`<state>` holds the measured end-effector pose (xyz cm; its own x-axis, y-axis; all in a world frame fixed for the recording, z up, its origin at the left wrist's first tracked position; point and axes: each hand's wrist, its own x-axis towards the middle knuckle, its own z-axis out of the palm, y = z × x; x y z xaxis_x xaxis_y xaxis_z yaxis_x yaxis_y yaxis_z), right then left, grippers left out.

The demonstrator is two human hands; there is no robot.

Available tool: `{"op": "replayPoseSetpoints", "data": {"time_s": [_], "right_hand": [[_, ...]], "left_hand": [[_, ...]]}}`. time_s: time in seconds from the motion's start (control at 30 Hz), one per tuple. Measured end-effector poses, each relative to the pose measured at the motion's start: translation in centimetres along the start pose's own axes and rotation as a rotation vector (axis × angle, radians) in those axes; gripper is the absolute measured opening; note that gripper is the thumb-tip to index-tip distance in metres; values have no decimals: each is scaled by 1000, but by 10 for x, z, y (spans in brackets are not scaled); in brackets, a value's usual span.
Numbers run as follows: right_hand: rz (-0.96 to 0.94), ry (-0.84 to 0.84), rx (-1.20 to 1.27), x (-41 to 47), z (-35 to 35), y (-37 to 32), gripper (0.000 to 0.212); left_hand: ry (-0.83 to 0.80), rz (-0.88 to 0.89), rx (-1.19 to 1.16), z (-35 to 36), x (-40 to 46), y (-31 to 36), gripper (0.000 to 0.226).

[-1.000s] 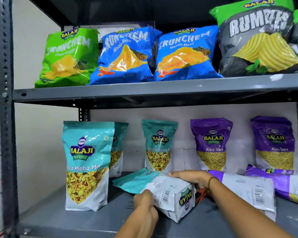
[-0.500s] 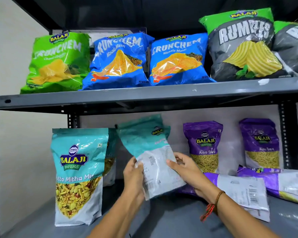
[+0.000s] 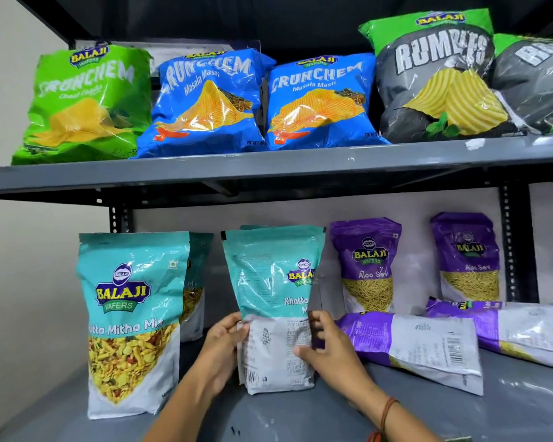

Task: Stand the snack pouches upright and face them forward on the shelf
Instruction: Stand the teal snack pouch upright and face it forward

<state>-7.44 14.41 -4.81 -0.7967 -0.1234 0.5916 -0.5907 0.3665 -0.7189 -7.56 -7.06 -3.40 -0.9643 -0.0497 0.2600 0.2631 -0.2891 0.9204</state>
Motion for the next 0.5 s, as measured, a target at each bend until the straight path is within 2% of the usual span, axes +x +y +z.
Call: {"op": "replayPoseSetpoints", "data": {"time_s": [0.1, 0.2, 0.27, 0.33, 0.4, 0.5], "right_hand": [[44, 132, -71, -11, 3, -5, 56], [33, 230, -43, -26, 10, -7, 47], [33, 152, -5, -35, 18, -9, 44], [44, 36, 14, -42, 26, -10, 49], [61, -27, 13, -46, 31, -11, 57], [124, -29, 16, -44, 34, -18, 66]], "left_hand": [[11, -48, -47, 0, -3, -1, 24], [75, -96, -158, -4, -5, -4, 26], [113, -140, -169, -5, -3, -6, 41], [131, -187, -143, -4, -1, -8, 53], [110, -227, -101, 1, 1, -11, 57], [91, -215, 1, 8, -2, -13, 55]]}}
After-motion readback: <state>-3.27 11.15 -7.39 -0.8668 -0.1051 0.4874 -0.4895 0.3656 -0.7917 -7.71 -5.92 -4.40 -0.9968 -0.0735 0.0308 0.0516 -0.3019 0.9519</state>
